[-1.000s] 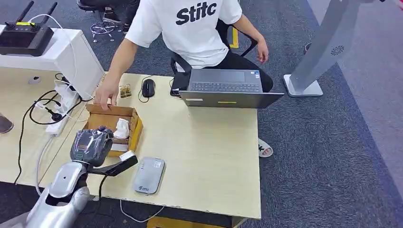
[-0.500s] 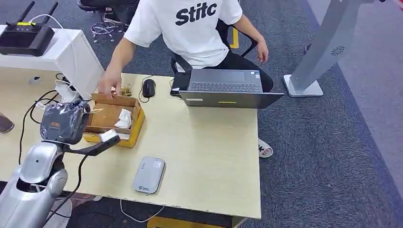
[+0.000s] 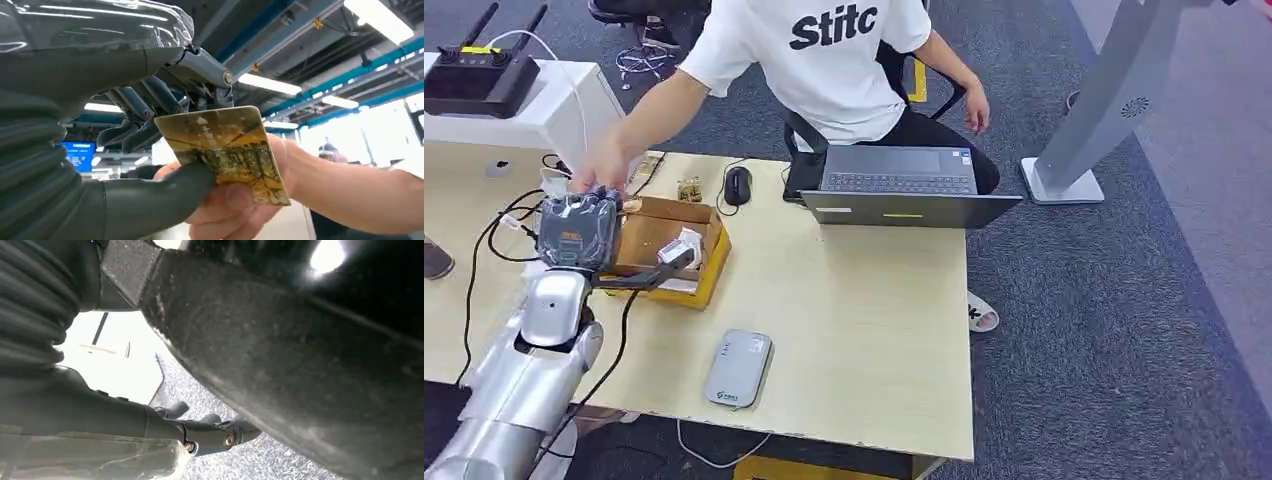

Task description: Pass the card to the sensor for recognition and then transmit it.

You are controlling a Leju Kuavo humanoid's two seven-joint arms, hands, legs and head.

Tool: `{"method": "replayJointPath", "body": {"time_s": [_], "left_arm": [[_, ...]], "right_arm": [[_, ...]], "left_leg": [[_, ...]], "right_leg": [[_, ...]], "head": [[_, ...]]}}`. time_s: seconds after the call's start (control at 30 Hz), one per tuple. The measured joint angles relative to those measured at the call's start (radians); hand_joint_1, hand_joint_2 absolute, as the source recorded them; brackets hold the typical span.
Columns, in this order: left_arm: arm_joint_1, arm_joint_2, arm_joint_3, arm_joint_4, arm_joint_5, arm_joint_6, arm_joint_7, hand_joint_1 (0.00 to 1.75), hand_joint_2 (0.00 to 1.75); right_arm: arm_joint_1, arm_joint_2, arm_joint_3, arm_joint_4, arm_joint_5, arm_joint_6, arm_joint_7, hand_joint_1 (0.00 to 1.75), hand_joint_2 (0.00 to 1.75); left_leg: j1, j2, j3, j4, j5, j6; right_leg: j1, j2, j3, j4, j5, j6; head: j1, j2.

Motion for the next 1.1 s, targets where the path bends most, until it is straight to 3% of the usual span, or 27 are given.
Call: {"method": "replayJointPath", "body": {"time_s": [0.17,0.2,0.23,0.27,0.57,0.73,0.97,1.1], "left_arm": [[-0.028,-0.048,-0.048,0.066,0.0,0.005,-0.014,1.75,1.75],[-0.03,-0.054,-0.052,0.071,0.0,0.007,-0.015,1.19,1.75],[-0.031,-0.06,-0.053,0.075,0.0,0.008,-0.015,0.26,1.75],[-0.032,-0.066,-0.054,0.079,0.0,0.009,-0.015,0.0,1.75],[-0.032,-0.089,-0.054,0.085,0.009,0.093,0.009,0.0,1.75],[-0.031,-0.076,-0.054,0.028,0.006,0.075,-0.002,0.0,1.75],[0.02,0.032,-0.032,-0.211,0.077,-0.012,-0.029,0.0,1.75],[0.1,0.122,0.042,-0.383,0.185,-0.009,-0.033,0.0,1.75]], "right_arm": [[0.0,-0.001,0.001,0.0,-0.002,-0.006,-0.002,0.0,1.75],[0.0,-0.001,0.001,0.0,-0.002,-0.006,-0.003,0.0,1.75],[0.0,-0.001,0.001,0.0,-0.002,-0.011,-0.006,0.0,1.75],[0.0,-0.001,0.001,0.0,-0.002,-0.013,-0.008,0.0,1.75],[0.002,-0.002,0.001,0.0,-0.01,-0.018,-0.016,0.0,1.75],[0.003,-0.002,0.001,0.0,-0.02,-0.021,-0.014,0.0,1.75],[0.008,-0.002,0.001,0.0,-0.049,-0.058,-0.029,0.0,1.75],[0.013,-0.002,0.0,0.0,-0.068,-0.084,-0.047,0.0,1.75]], "left_leg": [[0.0,0.0,0.0,0.0,0.0,0.0],[0.0,0.0,0.0,0.0,0.0,0.0],[0.0,0.0,0.0,0.0,0.0,0.0],[0.0,0.0,0.0,0.0,0.0,0.0],[0.0,0.0,0.0,0.0,0.0,0.0],[0.0,0.0,-0.001,0.0,0.0,0.0],[0.0,0.001,-0.001,0.0,0.0,0.0],[0.0,0.002,-0.002,-0.001,0.0,0.0]], "right_leg": [[0.0,0.0,0.0,0.0,0.0,0.0],[0.0,0.001,0.0,0.0,0.0,0.0],[0.0,0.001,0.0,0.0,0.0,0.0],[0.0,0.001,0.0,0.0,0.0,0.0],[0.0,0.001,-0.001,0.0,0.0,0.0],[0.0,0.0,0.0,0.001,0.0,0.0],[0.0,0.001,-0.001,0.002,0.0,0.0],[0.0,0.002,-0.002,0.003,-0.001,-0.001]], "head": [[0.0,0.0],[0.0,0.0],[0.0,0.0],[0.0,0.0],[0.0,0.0],[0.0,0.0],[0.0,0.0],[0.0,0.0]]}}
